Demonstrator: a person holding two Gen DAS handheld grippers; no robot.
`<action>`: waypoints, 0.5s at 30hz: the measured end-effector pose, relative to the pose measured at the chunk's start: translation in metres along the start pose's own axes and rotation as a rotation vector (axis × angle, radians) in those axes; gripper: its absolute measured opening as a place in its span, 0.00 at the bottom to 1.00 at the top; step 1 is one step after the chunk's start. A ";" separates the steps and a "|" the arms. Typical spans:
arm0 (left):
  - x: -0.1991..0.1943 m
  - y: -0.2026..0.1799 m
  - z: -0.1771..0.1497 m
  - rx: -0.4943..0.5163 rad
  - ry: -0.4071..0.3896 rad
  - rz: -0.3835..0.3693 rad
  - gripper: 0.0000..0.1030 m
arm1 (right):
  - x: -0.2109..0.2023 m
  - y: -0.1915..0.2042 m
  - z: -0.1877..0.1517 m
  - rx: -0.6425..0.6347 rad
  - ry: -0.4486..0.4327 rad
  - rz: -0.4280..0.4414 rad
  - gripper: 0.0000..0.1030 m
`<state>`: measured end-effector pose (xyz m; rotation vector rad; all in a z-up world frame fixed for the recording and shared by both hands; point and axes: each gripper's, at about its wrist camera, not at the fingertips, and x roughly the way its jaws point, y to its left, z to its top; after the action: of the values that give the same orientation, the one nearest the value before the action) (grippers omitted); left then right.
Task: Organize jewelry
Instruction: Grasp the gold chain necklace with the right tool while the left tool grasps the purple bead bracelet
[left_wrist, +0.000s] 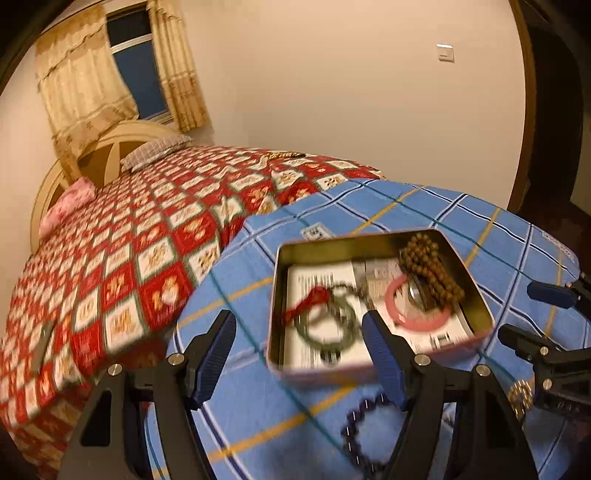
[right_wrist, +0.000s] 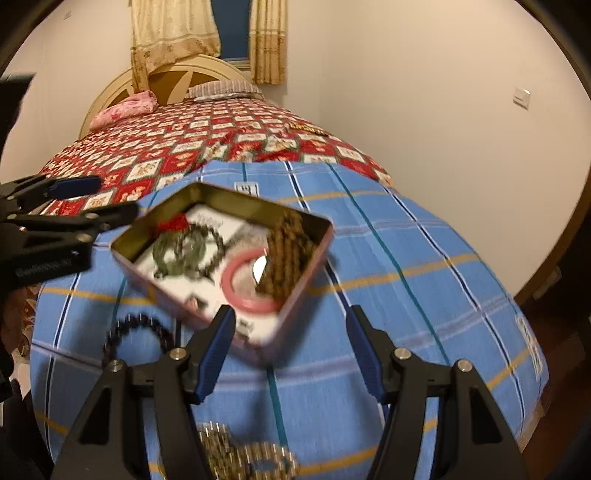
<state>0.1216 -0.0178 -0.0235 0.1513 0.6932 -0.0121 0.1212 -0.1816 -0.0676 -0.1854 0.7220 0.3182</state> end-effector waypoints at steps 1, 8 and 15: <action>-0.004 0.000 -0.008 -0.003 0.005 0.004 0.69 | -0.001 -0.001 -0.005 0.008 0.008 -0.001 0.62; -0.007 -0.004 -0.069 -0.029 0.100 0.011 0.69 | -0.021 0.012 -0.043 0.033 0.029 0.029 0.62; -0.003 -0.008 -0.083 -0.040 0.119 0.011 0.69 | -0.029 0.037 -0.059 -0.026 0.033 0.066 0.49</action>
<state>0.0659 -0.0138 -0.0856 0.1177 0.8110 0.0214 0.0517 -0.1695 -0.0936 -0.1924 0.7574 0.3885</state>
